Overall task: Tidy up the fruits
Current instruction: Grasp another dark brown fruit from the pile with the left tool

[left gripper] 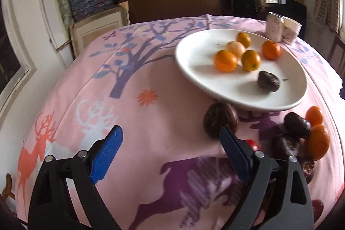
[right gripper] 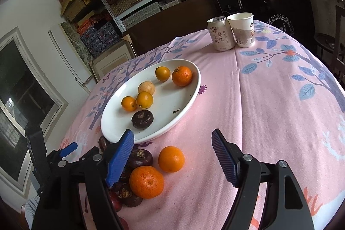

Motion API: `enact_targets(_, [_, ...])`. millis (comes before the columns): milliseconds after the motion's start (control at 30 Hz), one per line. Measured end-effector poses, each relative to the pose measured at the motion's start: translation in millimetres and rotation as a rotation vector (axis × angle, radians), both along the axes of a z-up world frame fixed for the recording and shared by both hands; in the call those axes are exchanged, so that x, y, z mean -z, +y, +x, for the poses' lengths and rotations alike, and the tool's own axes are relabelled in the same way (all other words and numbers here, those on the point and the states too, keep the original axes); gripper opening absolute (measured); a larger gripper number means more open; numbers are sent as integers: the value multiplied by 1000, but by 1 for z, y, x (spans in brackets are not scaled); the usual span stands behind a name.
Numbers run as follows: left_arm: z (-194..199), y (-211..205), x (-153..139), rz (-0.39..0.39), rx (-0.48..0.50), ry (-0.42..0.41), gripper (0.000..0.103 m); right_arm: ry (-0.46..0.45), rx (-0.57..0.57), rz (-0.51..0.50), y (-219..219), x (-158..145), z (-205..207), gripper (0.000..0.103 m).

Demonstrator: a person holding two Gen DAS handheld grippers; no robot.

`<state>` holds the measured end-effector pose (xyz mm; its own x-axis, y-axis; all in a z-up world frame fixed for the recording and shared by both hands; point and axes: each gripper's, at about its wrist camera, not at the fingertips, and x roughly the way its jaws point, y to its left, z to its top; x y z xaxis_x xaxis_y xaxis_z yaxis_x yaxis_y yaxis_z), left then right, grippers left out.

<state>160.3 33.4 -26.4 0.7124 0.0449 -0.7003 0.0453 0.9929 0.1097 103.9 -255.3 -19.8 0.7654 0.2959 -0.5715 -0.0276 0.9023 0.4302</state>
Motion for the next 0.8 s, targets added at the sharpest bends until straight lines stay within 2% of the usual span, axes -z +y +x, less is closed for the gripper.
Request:
enact_targets(67, [-4,16,0,-95,2,9,89,-3,-7,9,0,-1,-1,75])
enact_targets(100, [-7,17,0,-118,10,7,89,-8,-11,11,1,-3,-3,76])
enact_targets(133, [-10,15,-1,-115,22,0,89,-15,-14,11,1,-4,-4,76])
enact_targets(233, [-11,-4,-1,-39,62,-26,89,-24,-13,11,2,-5,-6,76])
enact_targets(300, [-3,-11,2,-5,58,-13,89,-17,-10,11,2,-5,-6,76])
enact_targets(433, [12,-9,4,-32,43,17,89,-5,-11,12,3,-4,-5,76])
enact_targets(567, [28,-7,7,-25,26,30,89,6,-20,3,6,-3,-3,76])
enact_targets(700, [40,4,14,-118,38,94,71,15,-22,-3,8,0,-2,76])
enact_targets(800, [44,10,19,-161,28,126,66,18,-25,-6,9,0,-2,76])
